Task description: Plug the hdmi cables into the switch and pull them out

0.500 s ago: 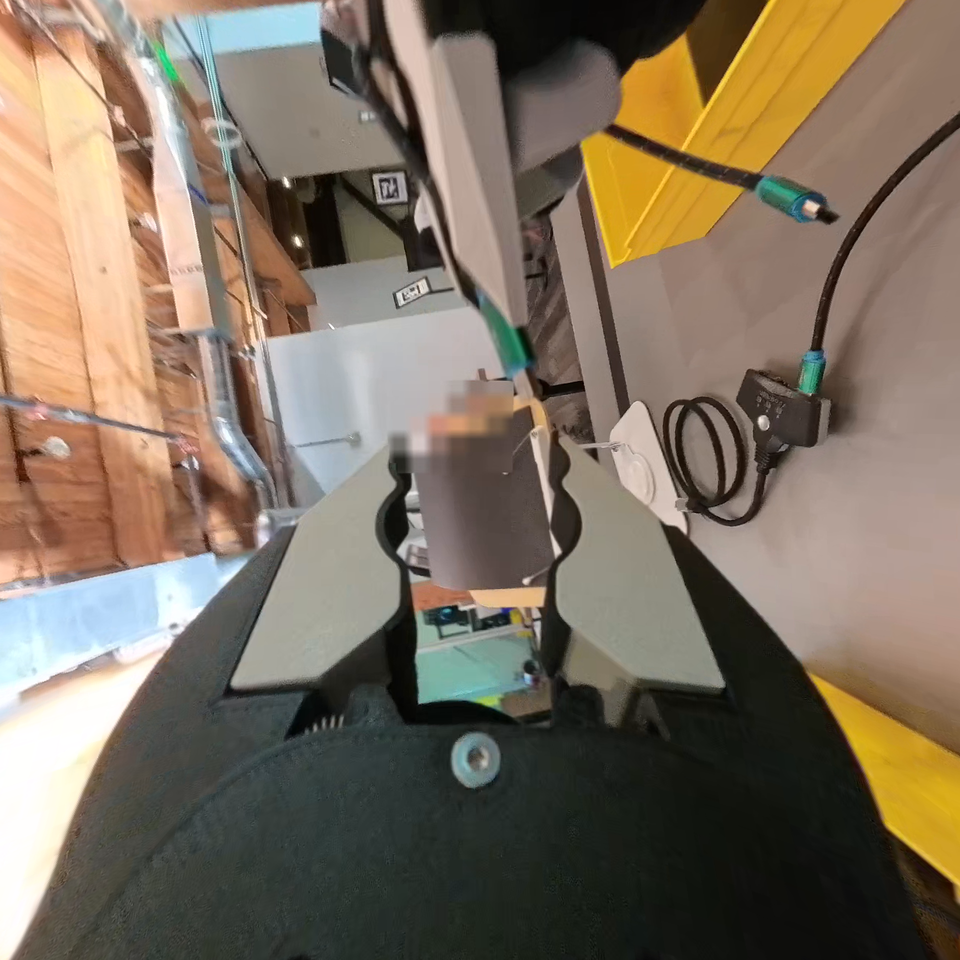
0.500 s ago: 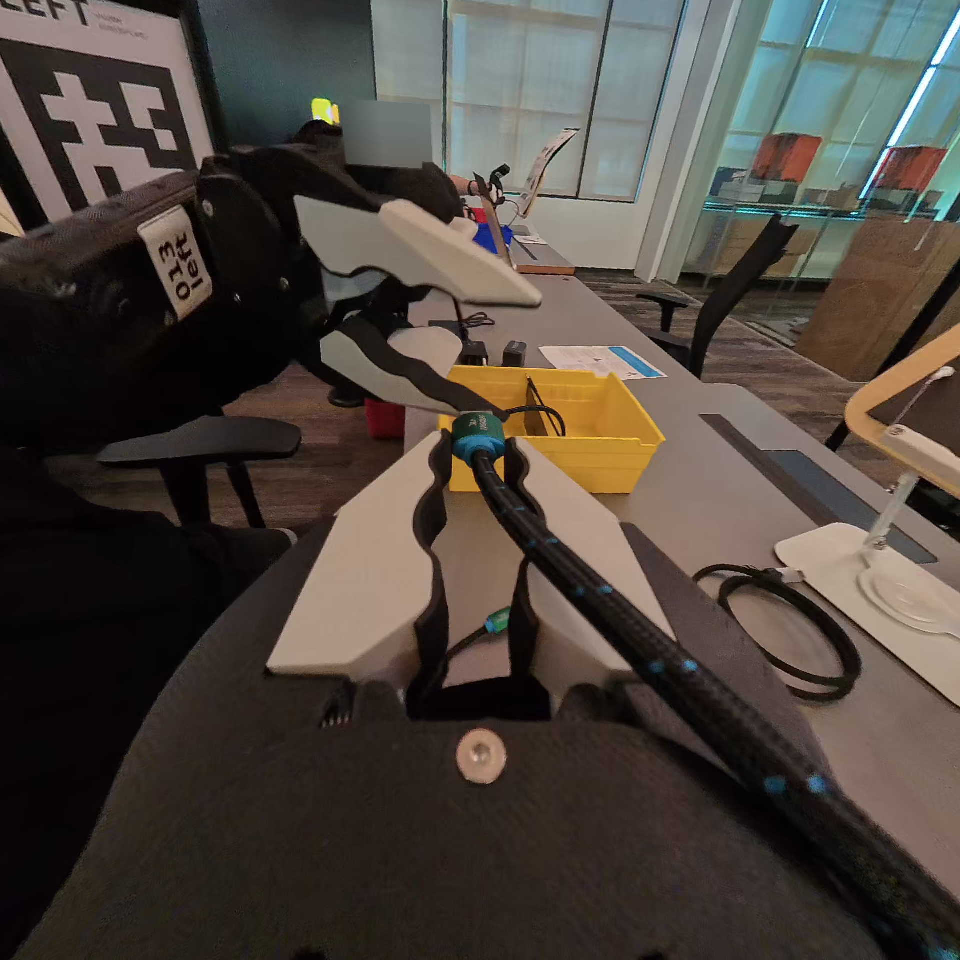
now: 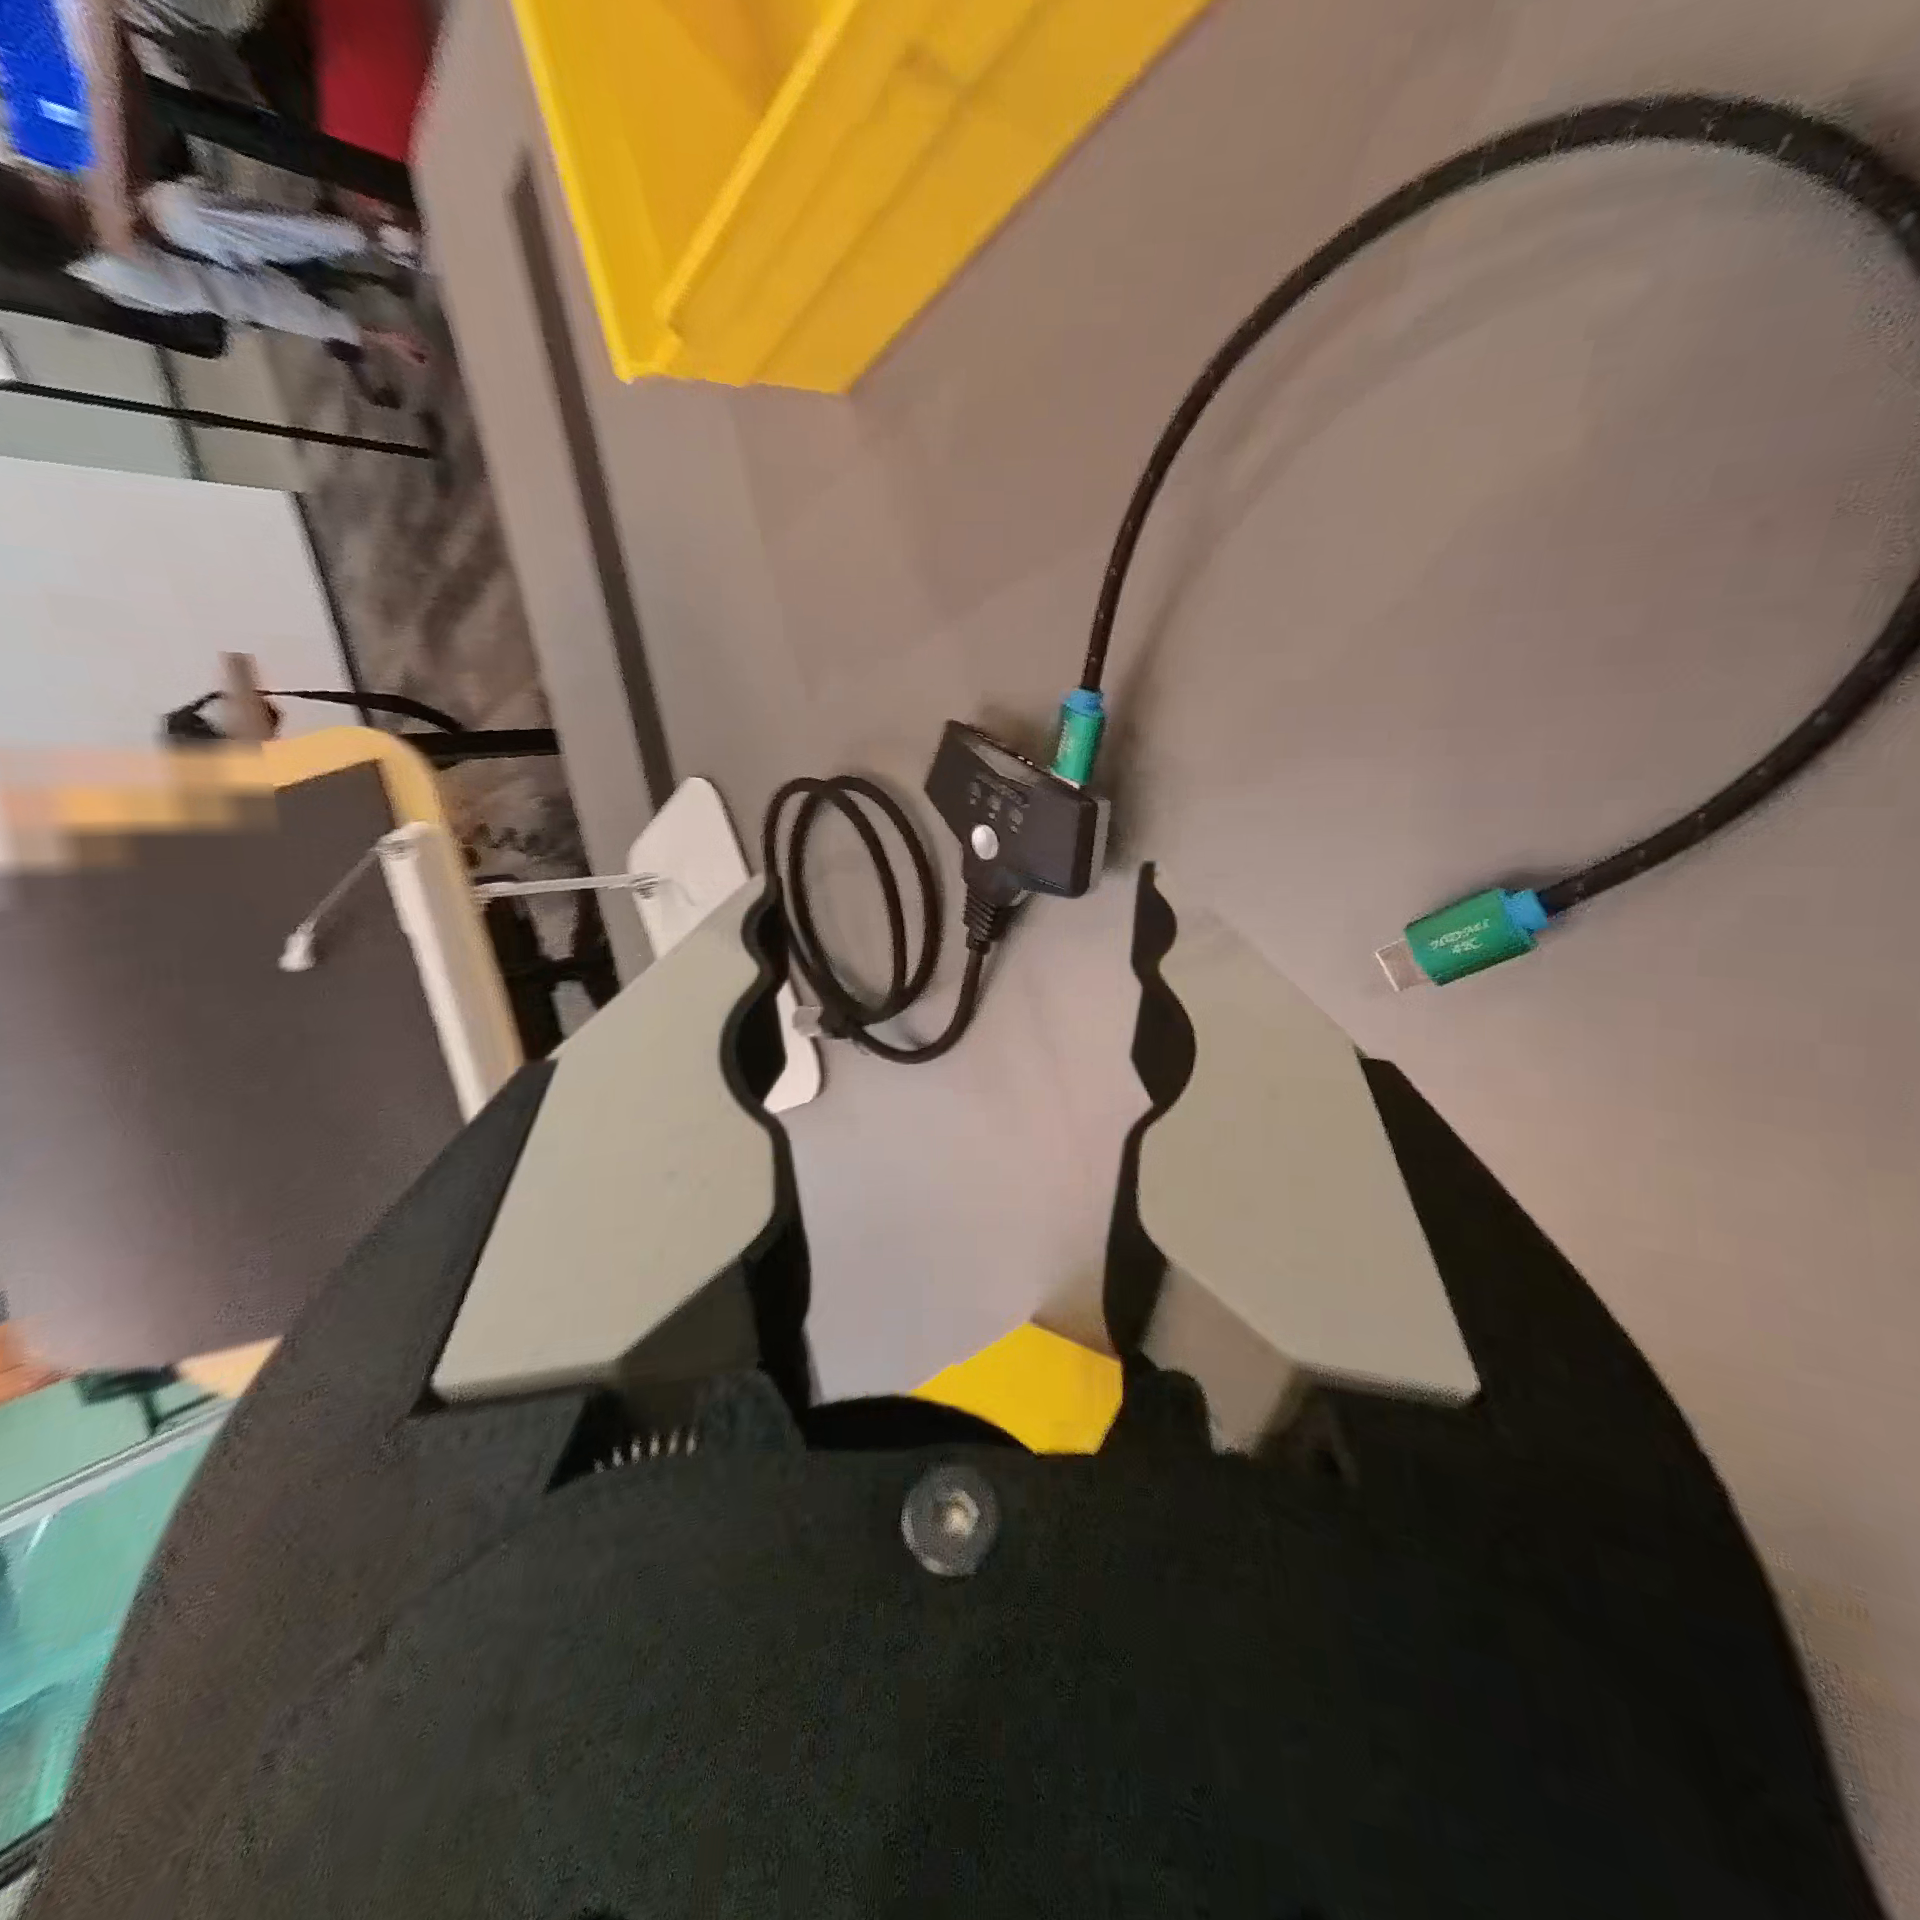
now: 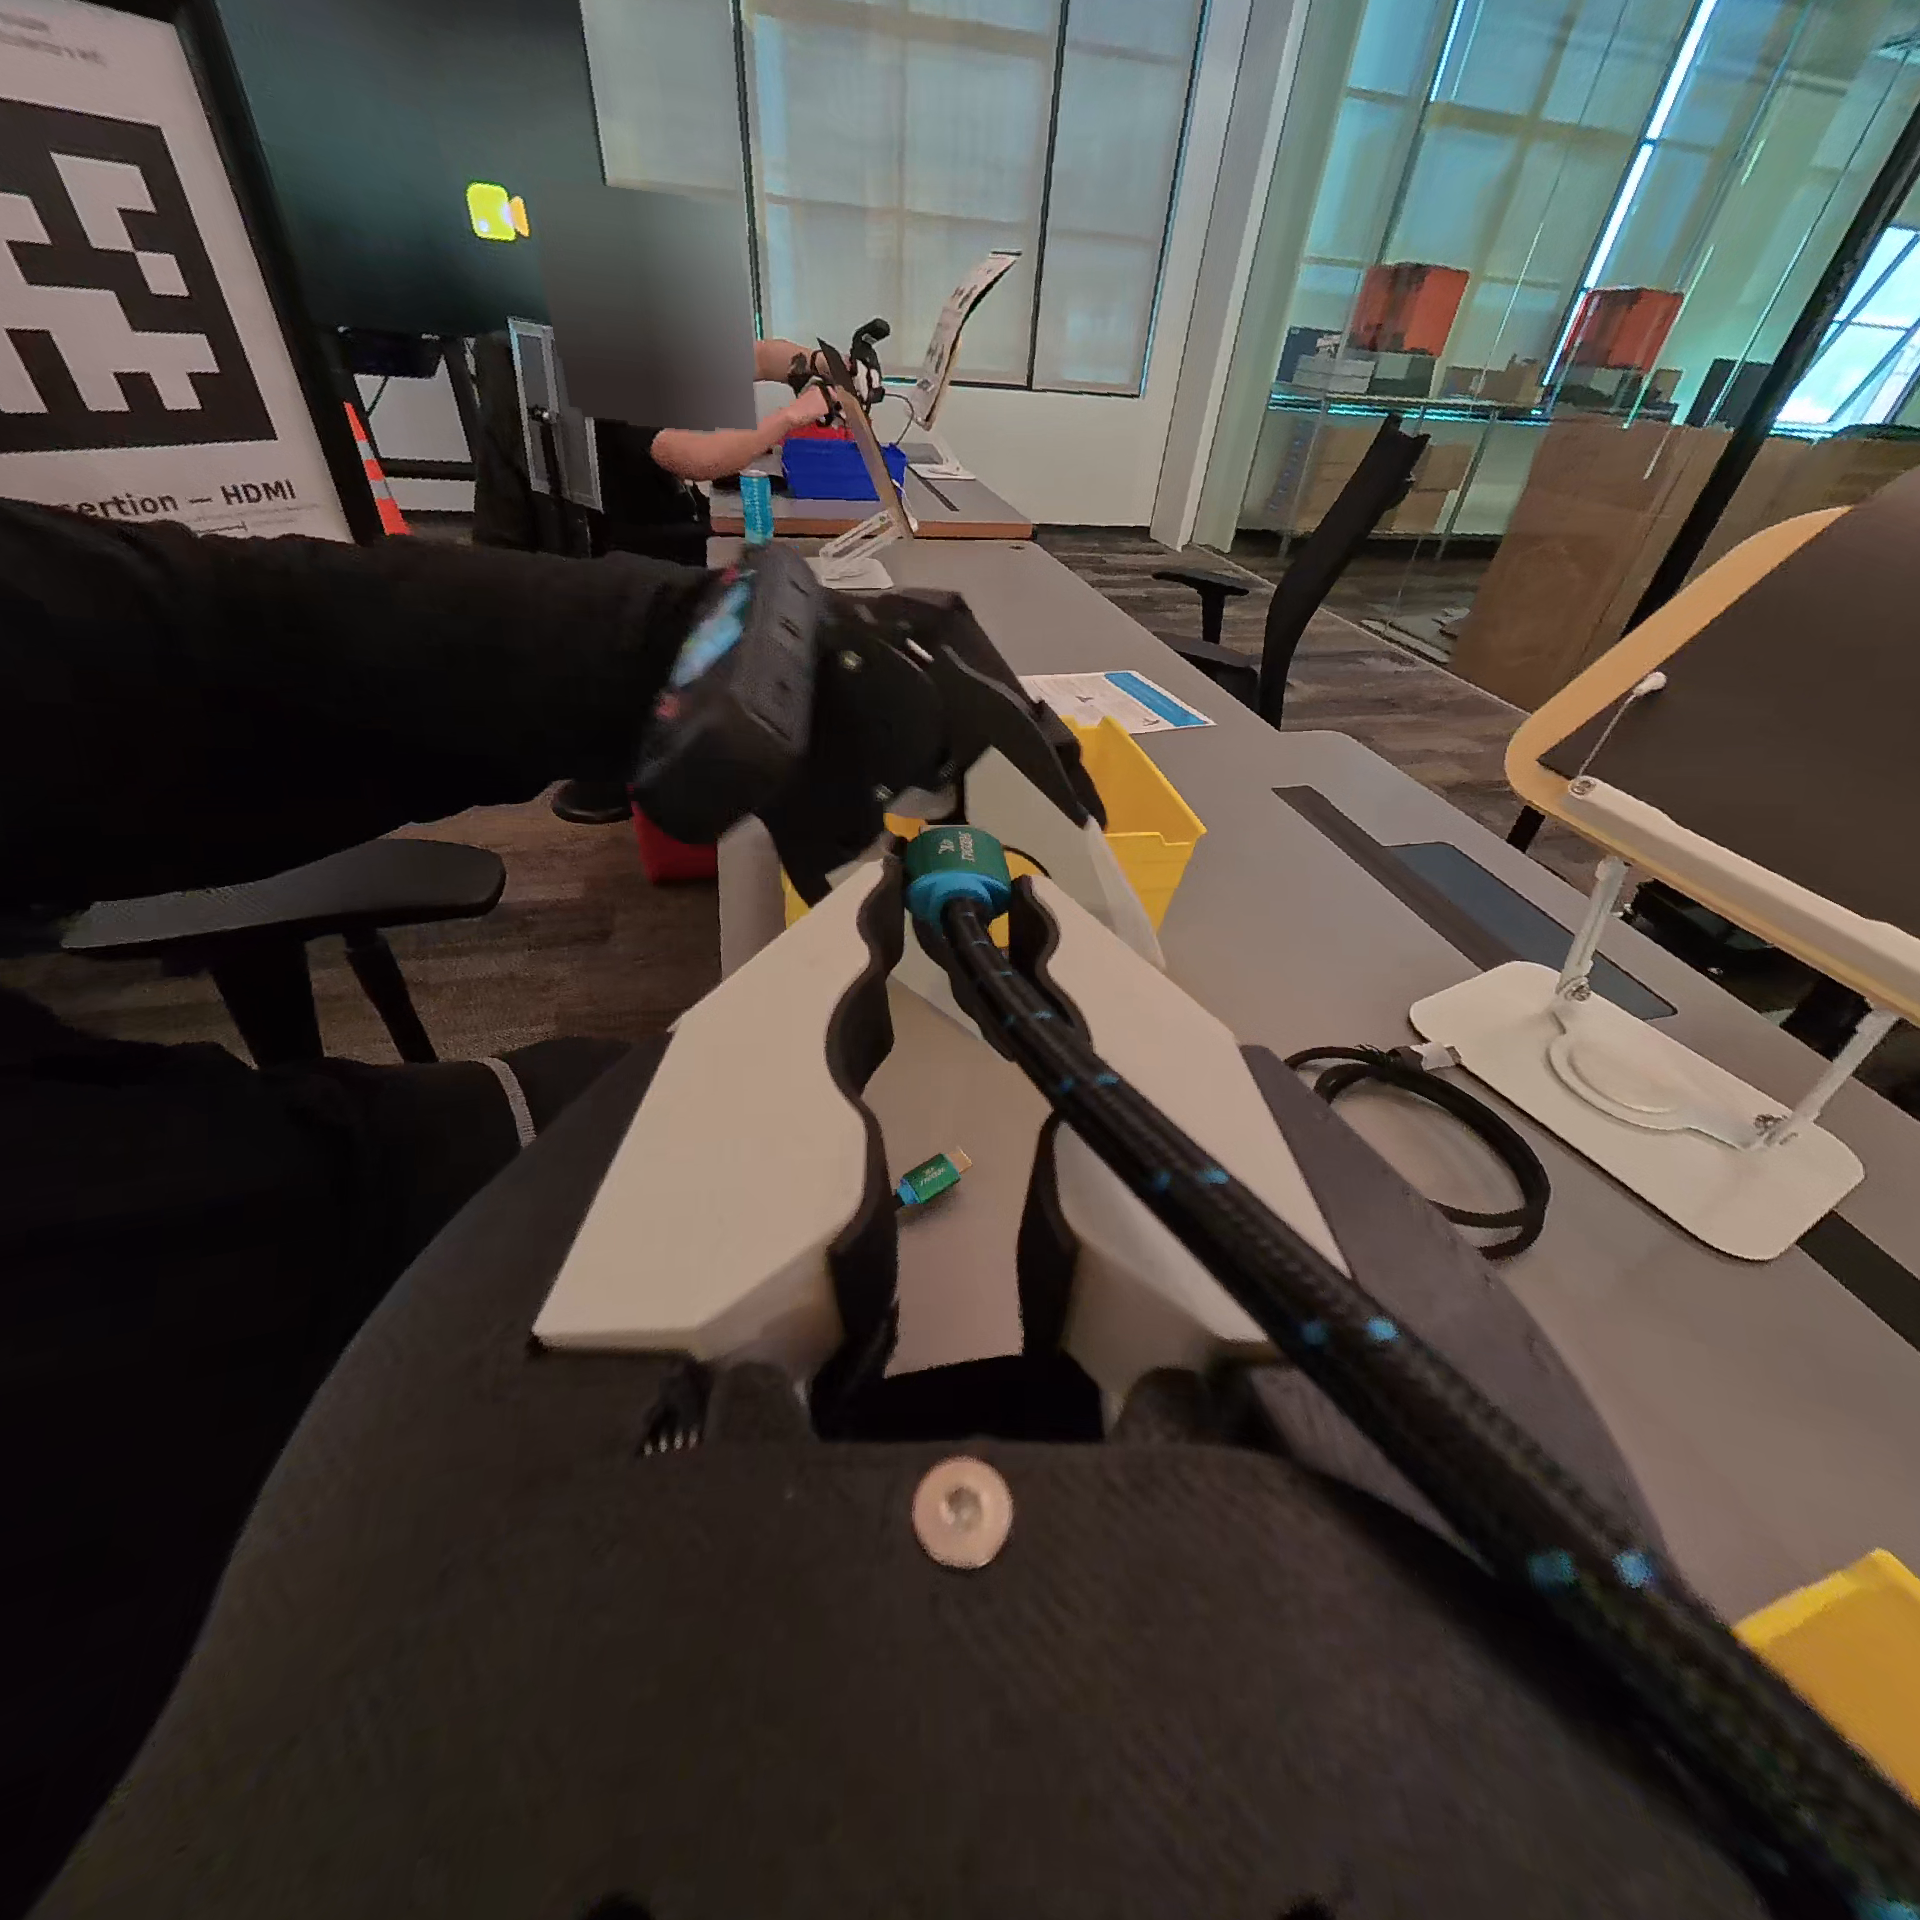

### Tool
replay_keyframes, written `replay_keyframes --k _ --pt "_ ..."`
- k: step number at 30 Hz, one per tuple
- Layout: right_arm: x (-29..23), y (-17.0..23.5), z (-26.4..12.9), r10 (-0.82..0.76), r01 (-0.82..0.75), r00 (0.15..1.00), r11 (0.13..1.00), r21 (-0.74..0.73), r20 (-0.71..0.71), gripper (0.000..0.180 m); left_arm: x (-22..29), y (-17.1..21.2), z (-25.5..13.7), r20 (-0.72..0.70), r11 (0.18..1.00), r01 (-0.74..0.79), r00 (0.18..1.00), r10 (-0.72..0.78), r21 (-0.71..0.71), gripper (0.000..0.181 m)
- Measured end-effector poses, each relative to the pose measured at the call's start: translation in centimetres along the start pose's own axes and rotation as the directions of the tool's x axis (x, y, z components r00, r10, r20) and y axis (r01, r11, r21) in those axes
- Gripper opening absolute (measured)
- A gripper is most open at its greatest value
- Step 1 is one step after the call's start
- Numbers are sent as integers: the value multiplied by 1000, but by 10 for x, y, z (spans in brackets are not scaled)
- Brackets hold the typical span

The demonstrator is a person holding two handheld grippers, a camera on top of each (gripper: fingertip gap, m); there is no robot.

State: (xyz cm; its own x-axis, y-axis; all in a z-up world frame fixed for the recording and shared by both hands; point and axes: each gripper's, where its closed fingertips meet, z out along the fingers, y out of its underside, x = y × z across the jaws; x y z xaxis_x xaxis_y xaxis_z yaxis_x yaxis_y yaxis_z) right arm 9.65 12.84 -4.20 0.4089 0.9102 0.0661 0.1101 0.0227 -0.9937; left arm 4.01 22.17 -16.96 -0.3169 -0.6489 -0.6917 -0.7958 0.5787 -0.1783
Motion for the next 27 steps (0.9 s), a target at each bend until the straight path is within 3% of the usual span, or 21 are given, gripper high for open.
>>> replay_keyframes --k 5,10,15,20,22,27 --pt "7 5 -5 8 -9 1000 1000 -6 -17 17 17 36 60 -216 994 11 976 -35 -109 83" --pt "11 9 -4 19 -19 1000 1000 -11 -16 17 33 64 113 -338 981 77 931 -134 -176 106" --pt "14 12 -2 30 -30 999 999 -10 -10 17 47 75 151 -398 972 122 896 -195 -203 106" --pt "16 15 -1 40 -40 999 999 -10 -7 17 52 80 162 -515 929 279 775 -367 -243 106" --pt "16 17 -1 44 -44 999 999 -12 -4 18 53 81 165 -551 923 292 741 -384 -250 108" --pt "18 20 0 52 -52 999 999 -17 -5 18 52 82 171 -601 921 264 700 -386 -285 94"
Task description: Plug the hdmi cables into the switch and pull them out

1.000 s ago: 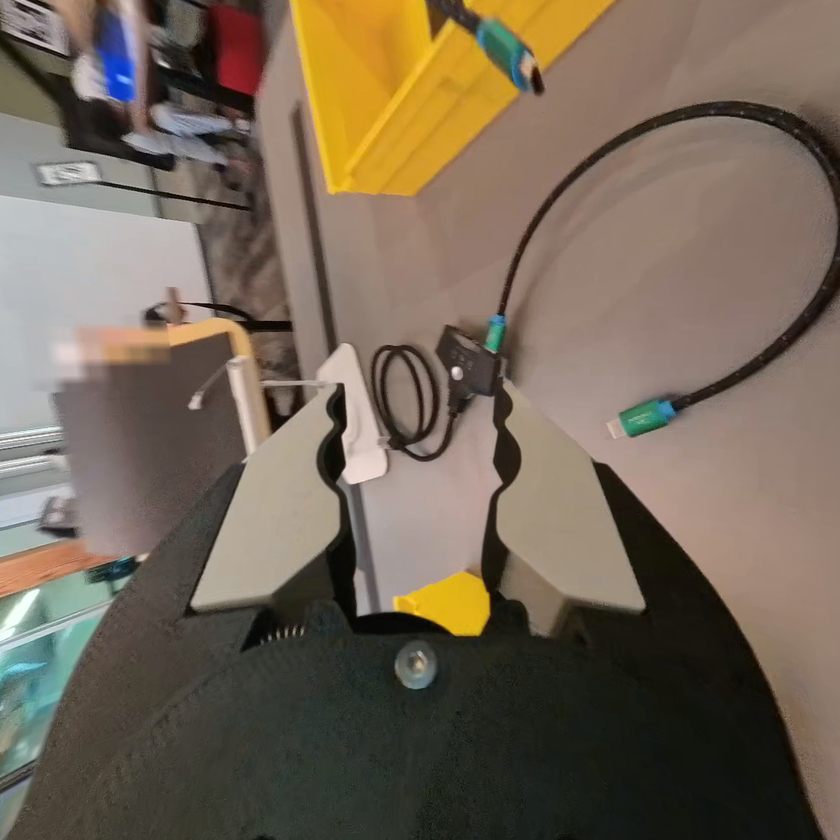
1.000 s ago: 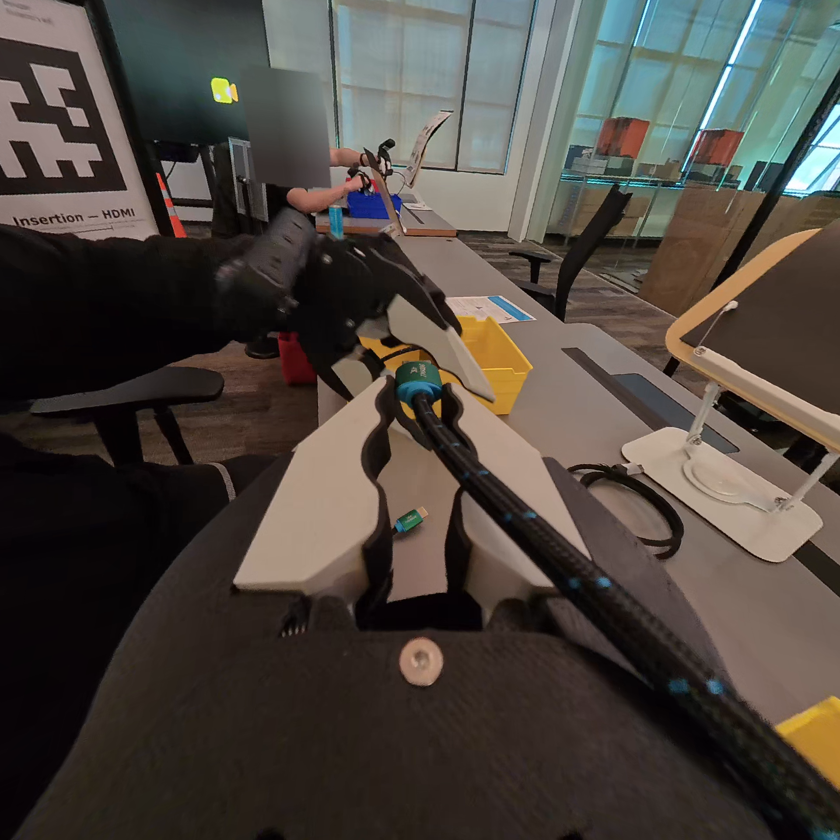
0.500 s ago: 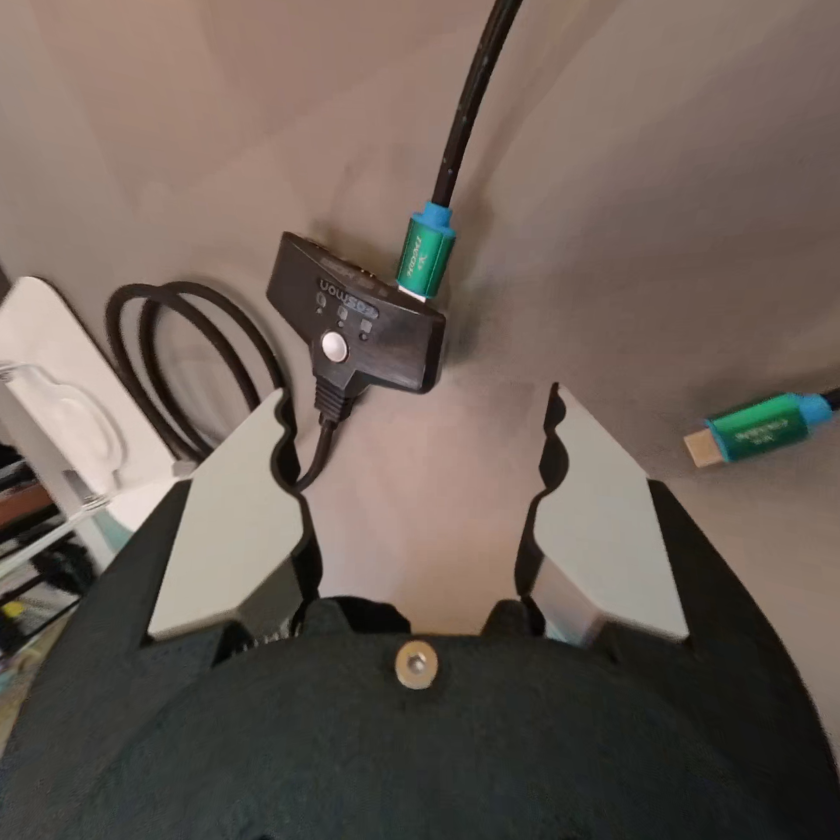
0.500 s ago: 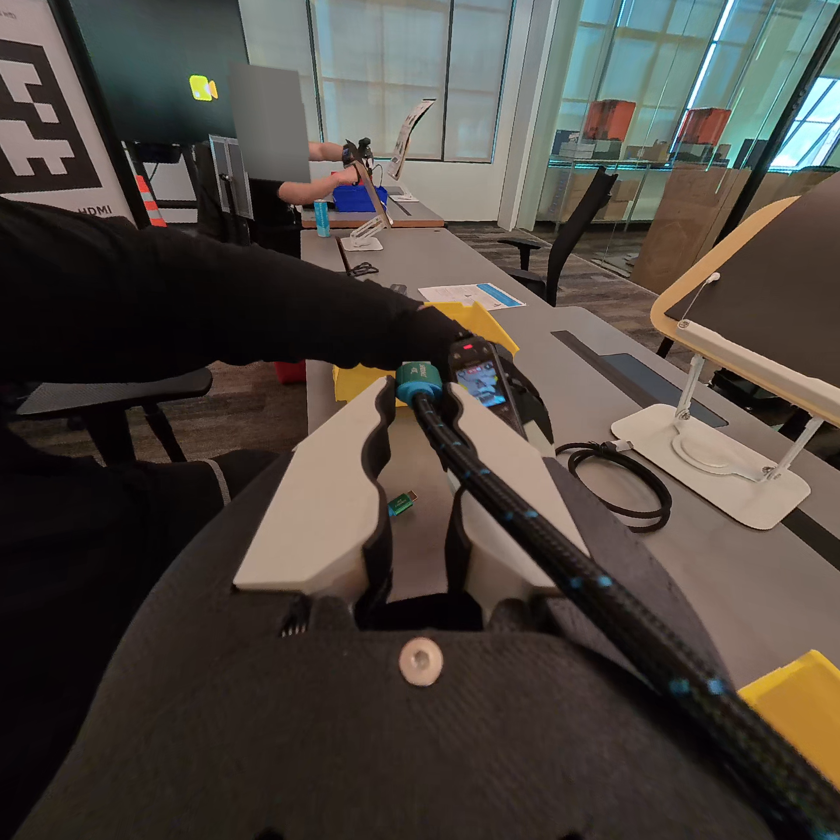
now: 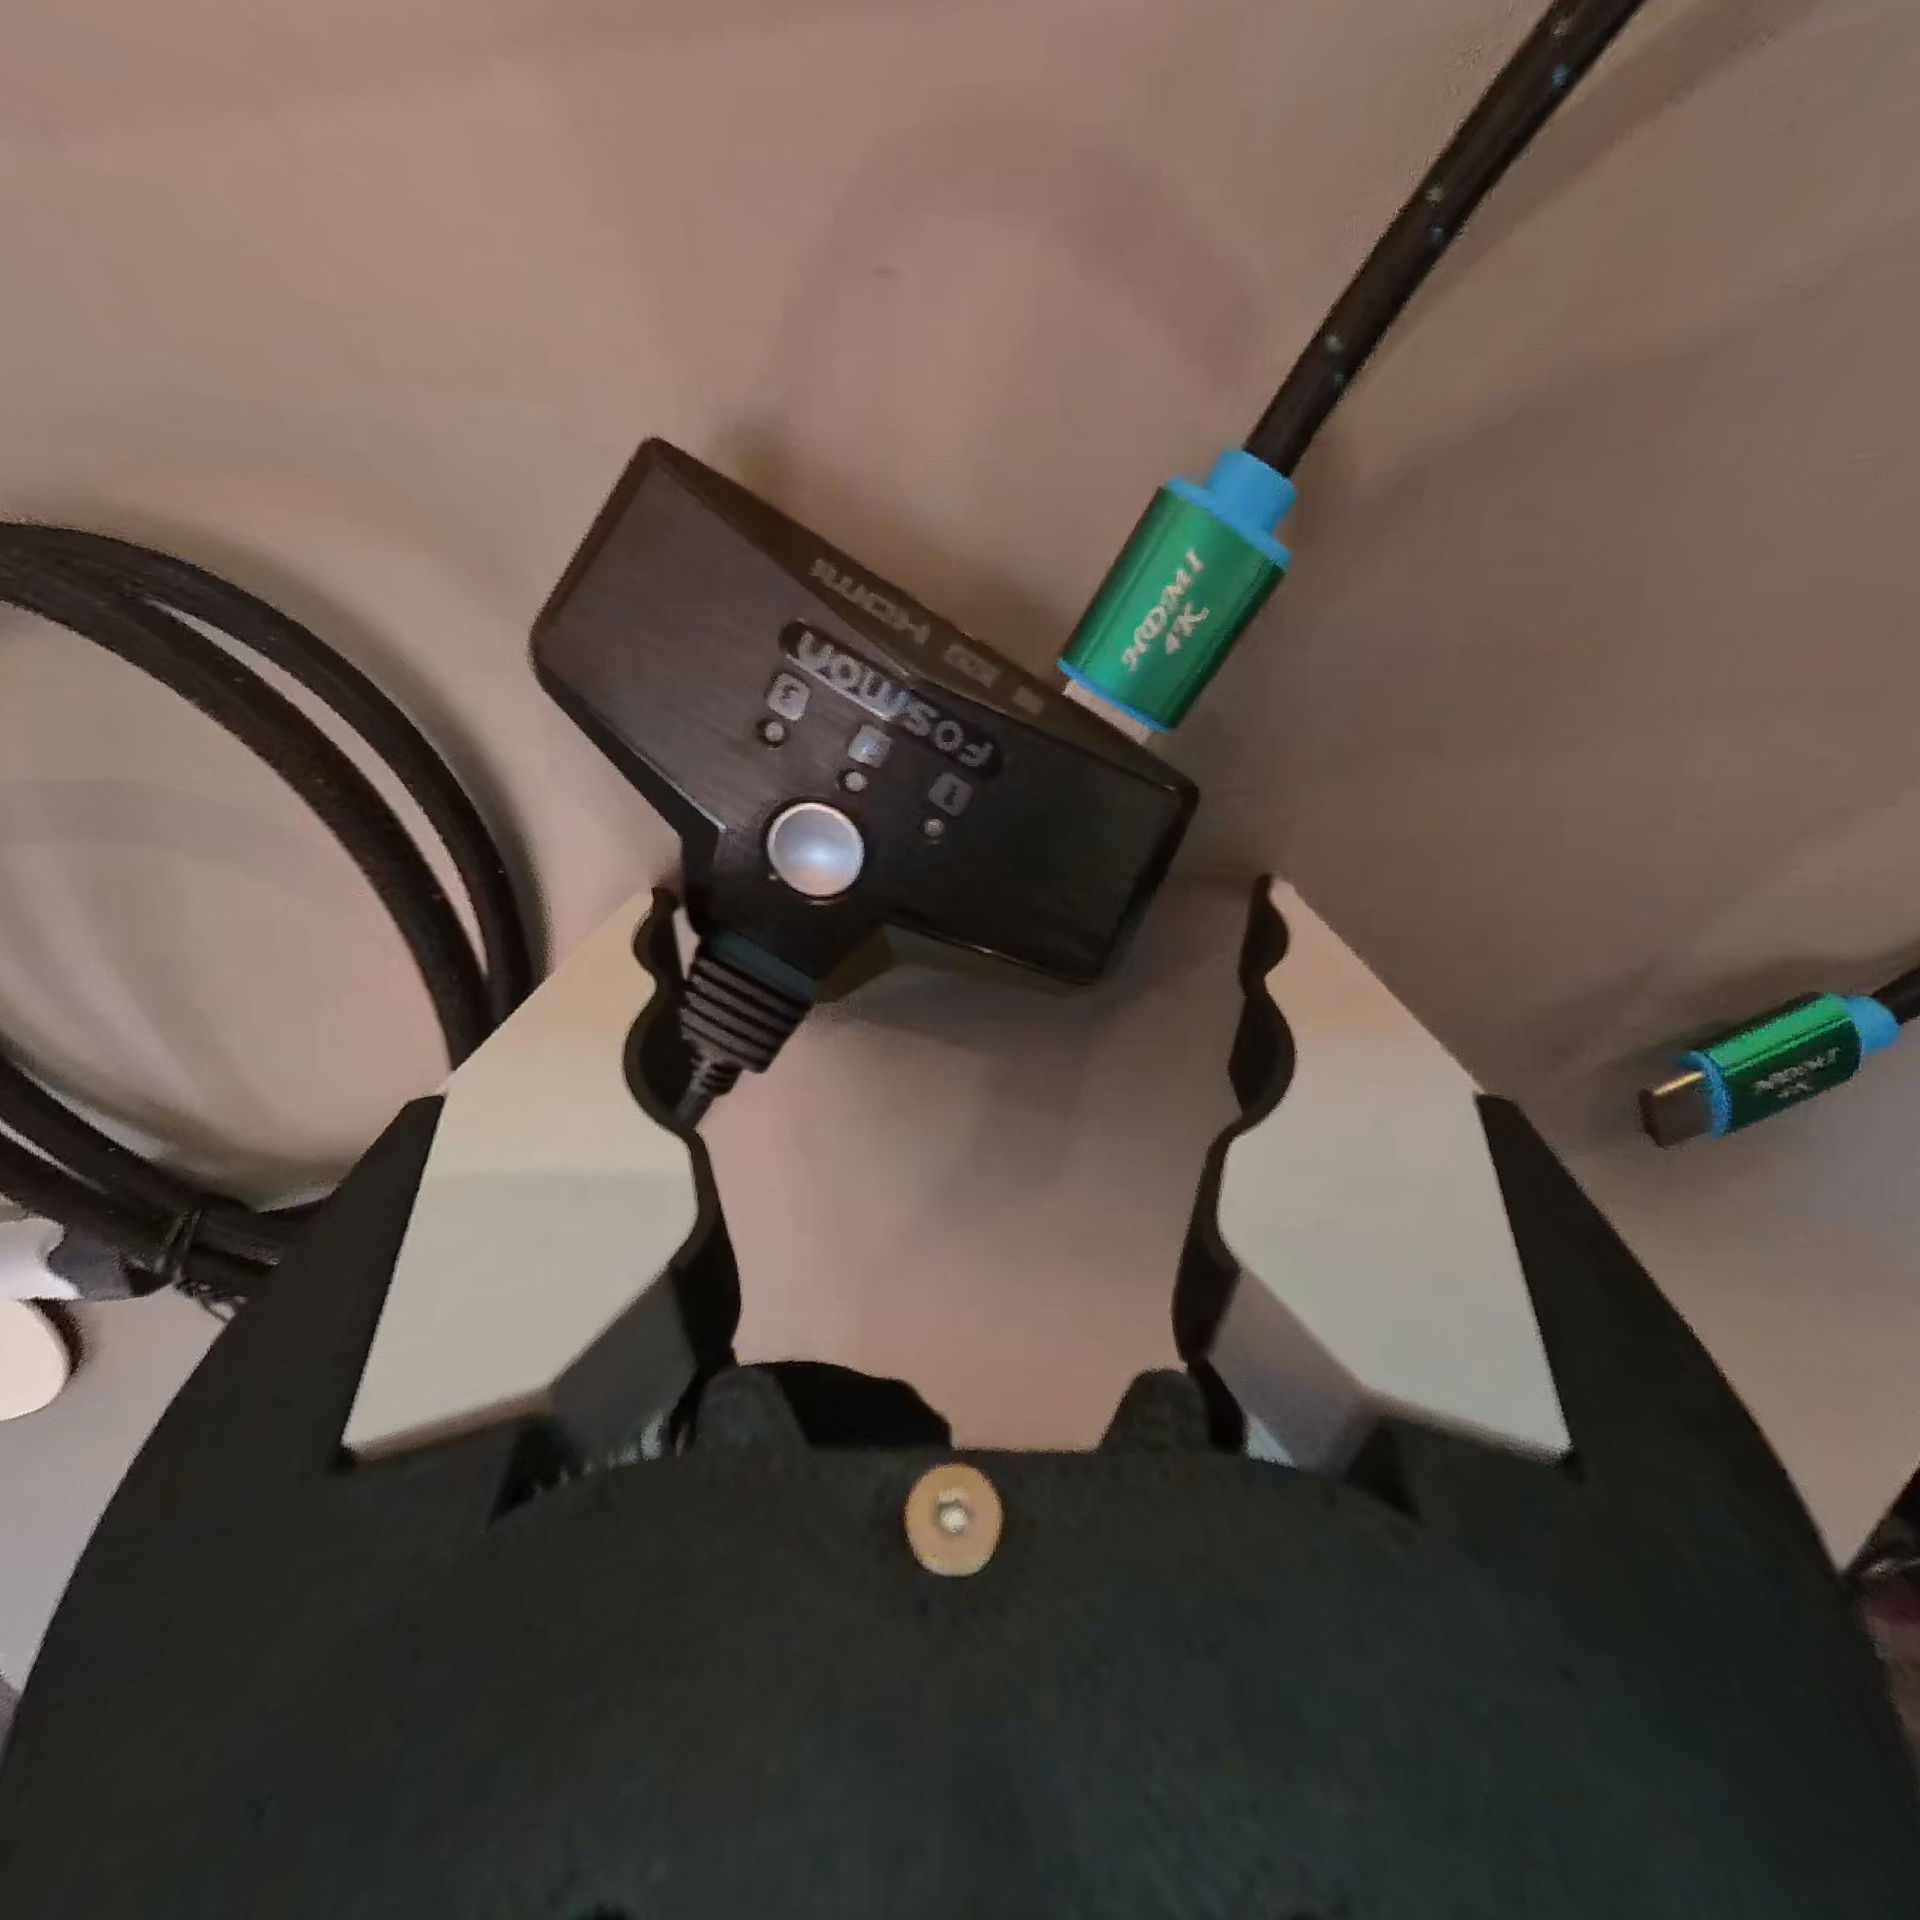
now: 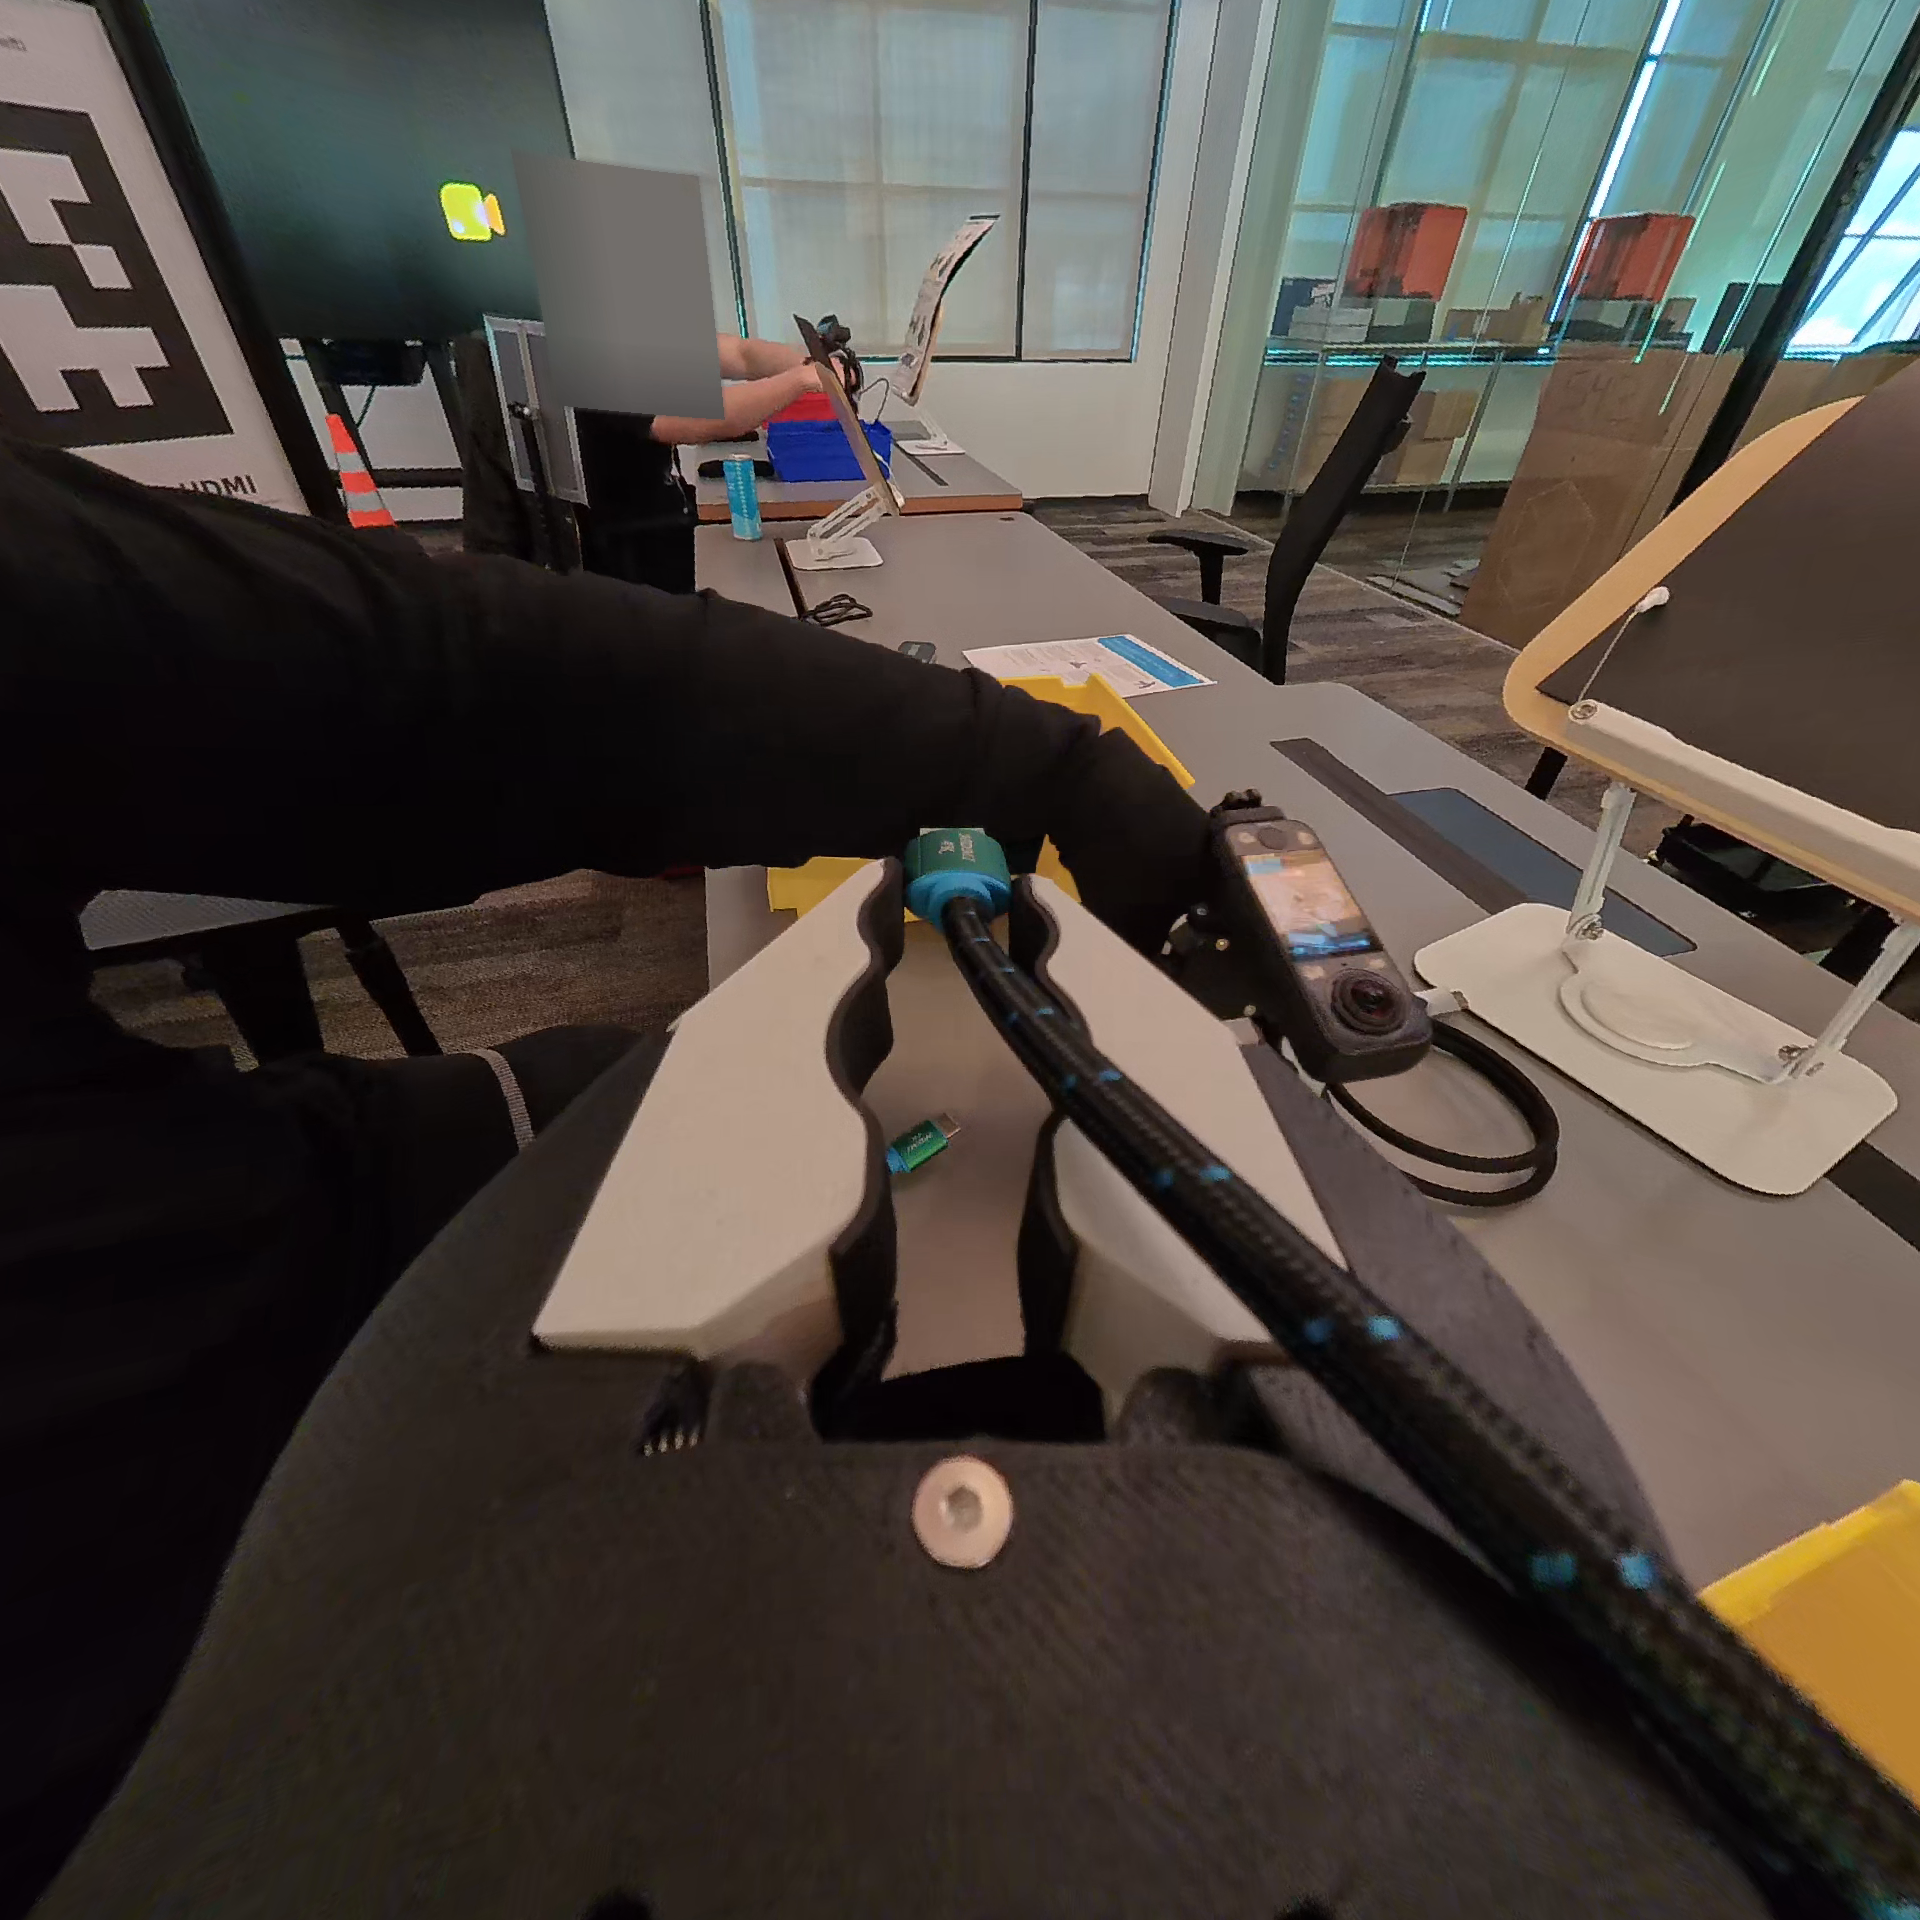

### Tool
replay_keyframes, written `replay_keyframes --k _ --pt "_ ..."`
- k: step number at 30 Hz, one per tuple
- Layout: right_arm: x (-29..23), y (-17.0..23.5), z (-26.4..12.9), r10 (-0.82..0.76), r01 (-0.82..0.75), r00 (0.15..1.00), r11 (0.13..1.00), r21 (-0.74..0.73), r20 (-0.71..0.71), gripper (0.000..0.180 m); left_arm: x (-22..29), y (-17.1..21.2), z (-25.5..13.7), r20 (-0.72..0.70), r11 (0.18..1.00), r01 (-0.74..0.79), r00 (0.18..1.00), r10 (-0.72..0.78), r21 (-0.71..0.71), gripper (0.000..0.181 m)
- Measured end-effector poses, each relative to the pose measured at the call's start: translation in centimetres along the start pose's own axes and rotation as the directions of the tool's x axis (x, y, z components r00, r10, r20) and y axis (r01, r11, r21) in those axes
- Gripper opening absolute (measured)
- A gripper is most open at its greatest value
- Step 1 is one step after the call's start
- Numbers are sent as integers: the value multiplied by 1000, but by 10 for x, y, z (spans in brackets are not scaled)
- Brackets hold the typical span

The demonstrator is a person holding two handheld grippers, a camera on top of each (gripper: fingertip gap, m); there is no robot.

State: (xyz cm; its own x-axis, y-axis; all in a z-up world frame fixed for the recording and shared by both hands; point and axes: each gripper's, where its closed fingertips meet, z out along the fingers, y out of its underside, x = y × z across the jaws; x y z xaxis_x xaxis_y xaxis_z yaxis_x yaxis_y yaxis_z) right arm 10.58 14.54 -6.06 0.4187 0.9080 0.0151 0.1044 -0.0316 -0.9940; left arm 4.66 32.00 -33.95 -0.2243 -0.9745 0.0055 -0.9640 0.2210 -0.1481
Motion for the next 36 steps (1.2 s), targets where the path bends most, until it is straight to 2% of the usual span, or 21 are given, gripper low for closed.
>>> replay_keyframes --k 4,22,24,25,36 --pt "2 2 0 4 -4 1000 1000 -2 -1 17 -13 -2 -3 -7 1000 29 1000 -29 8 85" --pt "9 9 6 2 -3 999 1000 -27 -33 18 -1 2 -8 19 999 5 1000 -5 38 82" --pt "12 14 9 -4 2 999 999 -48 -49 21 1 5 -16 34 999 2 999 -4 52 82" --pt "13 15 11 -6 4 999 998 -56 -53 17 3 6 -20 39 998 2 999 -4 58 82" --pt "19 33 59 -71 46 985 987 -154 -159 17 24 33 -90 108 996 -29 994 20 80 82"
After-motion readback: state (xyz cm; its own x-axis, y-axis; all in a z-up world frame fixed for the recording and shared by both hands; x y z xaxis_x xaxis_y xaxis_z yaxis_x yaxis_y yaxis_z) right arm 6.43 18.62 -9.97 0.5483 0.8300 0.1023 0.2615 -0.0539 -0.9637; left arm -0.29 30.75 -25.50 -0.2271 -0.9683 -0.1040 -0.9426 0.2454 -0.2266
